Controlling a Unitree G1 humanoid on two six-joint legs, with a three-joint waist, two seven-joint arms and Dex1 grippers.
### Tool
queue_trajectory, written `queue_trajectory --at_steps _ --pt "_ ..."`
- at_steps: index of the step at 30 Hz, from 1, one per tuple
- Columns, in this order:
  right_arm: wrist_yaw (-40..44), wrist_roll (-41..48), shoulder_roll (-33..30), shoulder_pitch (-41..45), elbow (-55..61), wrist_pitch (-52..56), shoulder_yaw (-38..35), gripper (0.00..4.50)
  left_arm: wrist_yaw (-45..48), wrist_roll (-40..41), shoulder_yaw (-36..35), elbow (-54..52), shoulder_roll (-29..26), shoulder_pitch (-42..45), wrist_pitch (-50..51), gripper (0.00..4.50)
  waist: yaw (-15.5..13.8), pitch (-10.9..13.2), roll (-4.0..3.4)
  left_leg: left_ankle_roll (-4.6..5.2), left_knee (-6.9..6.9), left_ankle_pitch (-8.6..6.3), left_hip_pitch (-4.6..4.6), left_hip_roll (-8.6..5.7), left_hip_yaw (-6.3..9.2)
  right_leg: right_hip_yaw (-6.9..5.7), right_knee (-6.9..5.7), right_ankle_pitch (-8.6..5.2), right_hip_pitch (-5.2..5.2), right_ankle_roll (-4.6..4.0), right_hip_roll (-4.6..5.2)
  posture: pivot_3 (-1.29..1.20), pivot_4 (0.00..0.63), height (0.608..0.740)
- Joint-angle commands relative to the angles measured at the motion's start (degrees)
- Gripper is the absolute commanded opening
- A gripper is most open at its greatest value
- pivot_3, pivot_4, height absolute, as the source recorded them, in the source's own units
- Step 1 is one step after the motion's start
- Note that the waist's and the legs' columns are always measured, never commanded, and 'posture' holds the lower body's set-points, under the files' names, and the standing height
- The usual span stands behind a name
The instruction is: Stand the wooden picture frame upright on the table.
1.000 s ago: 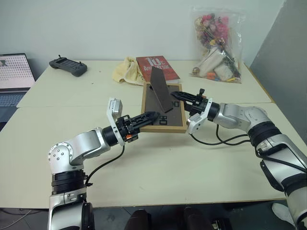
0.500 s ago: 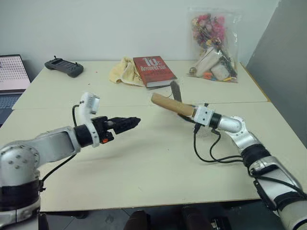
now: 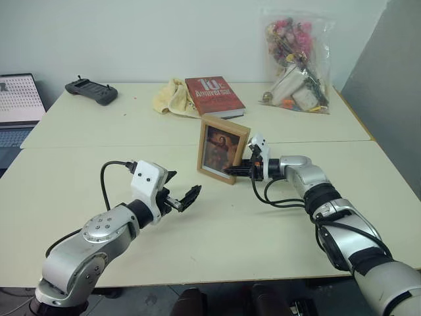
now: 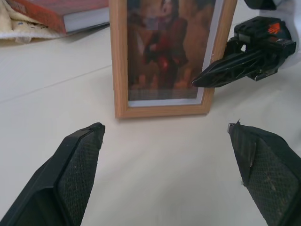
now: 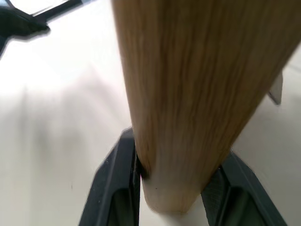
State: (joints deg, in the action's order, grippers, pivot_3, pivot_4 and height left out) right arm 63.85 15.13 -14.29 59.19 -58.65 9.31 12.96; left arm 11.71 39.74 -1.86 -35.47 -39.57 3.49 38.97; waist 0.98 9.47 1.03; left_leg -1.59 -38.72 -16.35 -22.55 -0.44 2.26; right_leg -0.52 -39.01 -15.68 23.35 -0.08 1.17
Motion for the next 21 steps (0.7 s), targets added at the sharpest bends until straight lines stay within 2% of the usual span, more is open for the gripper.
queue_trajectory --at_steps 1,3,10,14,15,19,21 --pt "0.07 -2.34 1.12 1.52 -3.12 -2.66 -2.11 1.28 1.87 -2.4 -0.72 -1.84 0.92 -0.42 -1.8 4.5 0.02 0.0 0.0 0.01 0.0 0.0 0.01 0.0 0.01 0.0 -0.01 0.0 0.0 0.0 0.0 0.0 0.15 0.74" --pt "0.14 -3.04 1.32 1.38 -3.84 -3.11 -2.89 1.98 2.42 -2.64 -0.99 -2.05 1.53 -0.71 -1.38 4.5 0.04 0.0 0.0 0.02 0.0 -0.01 0.03 0.01 0.01 0.0 -0.03 0.0 -0.01 0.0 -0.01 0.0 0.15 0.74" --pt "0.48 -4.94 0.32 0.59 -3.33 -3.39 -4.98 3.42 4.32 -4.31 -0.71 -0.54 2.9 0.1 -0.93 4.5 0.03 0.0 0.0 0.03 0.0 -0.02 0.01 0.01 0.02 -0.02 -0.01 0.0 -0.02 0.0 0.0 0.0 0.15 0.74" --pt "1.49 -5.78 -3.34 -2.07 0.55 -3.21 -5.71 4.36 6.36 -5.49 -0.89 2.46 3.21 2.07 -1.38 4.5 -0.33 0.0 0.0 0.03 0.0 -0.02 -0.01 0.0 0.03 -0.04 -0.01 0.0 -0.02 0.0 0.0 0.0 0.15 0.74" --pt "1.55 -6.1 -4.68 -3.36 2.5 -3.41 -5.74 4.48 6.97 -5.63 -1.19 3.43 3.23 2.67 -1.45 4.5 -0.41 0.0 0.0 0.03 -0.01 -0.02 -0.02 0.0 0.03 -0.06 -0.01 0.0 -0.02 0.0 0.0 0.0 0.15 0.74" --pt "1.38 -7.73 -11.84 -11.0 15.9 -5.05 -5.9 4.48 9.68 -3.07 -4.54 8.4 2.29 6.53 1.2 4.5 -1.03 0.0 0.0 0.04 -0.03 -0.02 -0.04 -0.01 0.03 -0.08 0.01 0.0 -0.03 0.01 0.0 0.0 0.15 0.74" --pt "1.31 -6.57 -15.48 -14.69 25.4 -3.26 -7.5 4.48 12.95 -0.92 -7.48 11.69 -0.29 8.92 3.35 4.5 -0.88 0.0 0.0 0.05 -0.05 -0.03 -0.08 0.01 0.05 -0.11 0.0 0.0 -0.02 0.02 0.0 0.0 0.15 0.74"
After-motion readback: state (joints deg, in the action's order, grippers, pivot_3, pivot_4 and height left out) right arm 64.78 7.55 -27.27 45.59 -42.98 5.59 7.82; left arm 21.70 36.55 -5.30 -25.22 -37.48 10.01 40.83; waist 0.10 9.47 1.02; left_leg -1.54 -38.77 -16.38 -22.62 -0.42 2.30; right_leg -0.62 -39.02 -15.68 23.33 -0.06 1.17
